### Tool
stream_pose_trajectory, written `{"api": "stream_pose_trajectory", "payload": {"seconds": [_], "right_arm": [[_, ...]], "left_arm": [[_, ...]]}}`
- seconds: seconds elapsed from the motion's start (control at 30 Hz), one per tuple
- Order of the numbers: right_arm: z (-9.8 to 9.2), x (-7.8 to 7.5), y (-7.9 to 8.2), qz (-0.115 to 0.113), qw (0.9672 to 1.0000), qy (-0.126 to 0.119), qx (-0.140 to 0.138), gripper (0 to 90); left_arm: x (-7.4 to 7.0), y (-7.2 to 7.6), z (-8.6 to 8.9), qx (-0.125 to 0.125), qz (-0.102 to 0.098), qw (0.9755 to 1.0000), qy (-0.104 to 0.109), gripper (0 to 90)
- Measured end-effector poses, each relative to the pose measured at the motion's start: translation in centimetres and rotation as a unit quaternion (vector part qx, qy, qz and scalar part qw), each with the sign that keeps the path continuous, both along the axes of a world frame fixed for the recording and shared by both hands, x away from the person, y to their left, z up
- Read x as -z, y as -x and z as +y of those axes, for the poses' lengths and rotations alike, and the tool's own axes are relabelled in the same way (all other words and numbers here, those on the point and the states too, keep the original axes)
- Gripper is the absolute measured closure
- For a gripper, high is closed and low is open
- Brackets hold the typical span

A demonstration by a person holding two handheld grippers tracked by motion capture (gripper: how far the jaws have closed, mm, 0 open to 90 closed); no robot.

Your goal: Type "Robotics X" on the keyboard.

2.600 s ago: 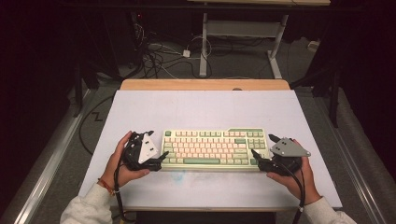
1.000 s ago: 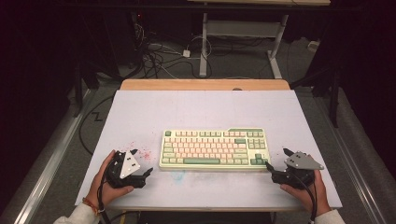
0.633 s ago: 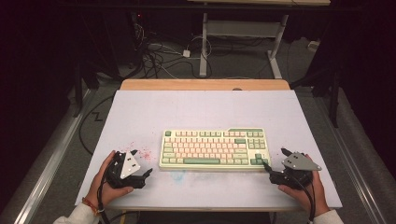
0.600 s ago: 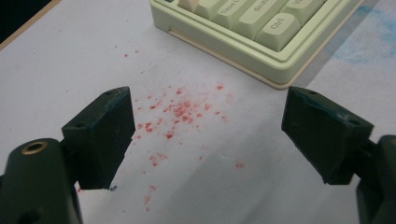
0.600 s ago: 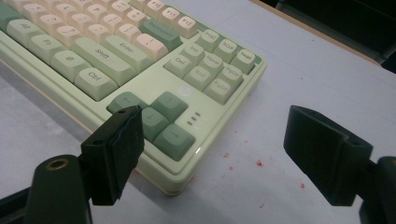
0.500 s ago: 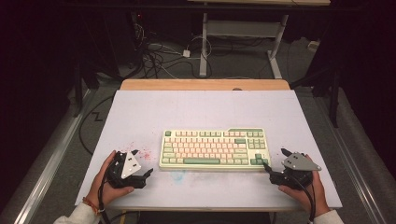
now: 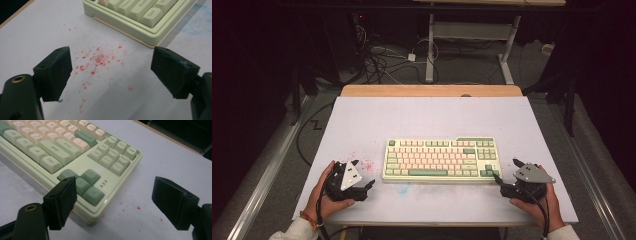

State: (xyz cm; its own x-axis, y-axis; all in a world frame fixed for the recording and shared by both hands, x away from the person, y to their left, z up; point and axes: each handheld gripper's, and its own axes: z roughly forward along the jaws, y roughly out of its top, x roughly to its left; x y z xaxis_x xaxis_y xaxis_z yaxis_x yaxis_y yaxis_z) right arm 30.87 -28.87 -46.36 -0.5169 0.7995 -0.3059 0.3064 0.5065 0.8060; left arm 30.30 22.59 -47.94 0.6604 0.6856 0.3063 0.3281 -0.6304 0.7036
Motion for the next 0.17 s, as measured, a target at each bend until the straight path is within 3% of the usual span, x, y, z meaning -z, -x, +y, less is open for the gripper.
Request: {"api": "stream_pose_trajectory", "payload": {"seconds": [0.17], "right_arm": [[-0.19,0.08,-0.01,0.0,1.0,-0.001,0.002,20.3]], "left_arm": [[0.0,-0.26,-0.33,0.002,0.001,1.0,-0.005,16.1]]}}
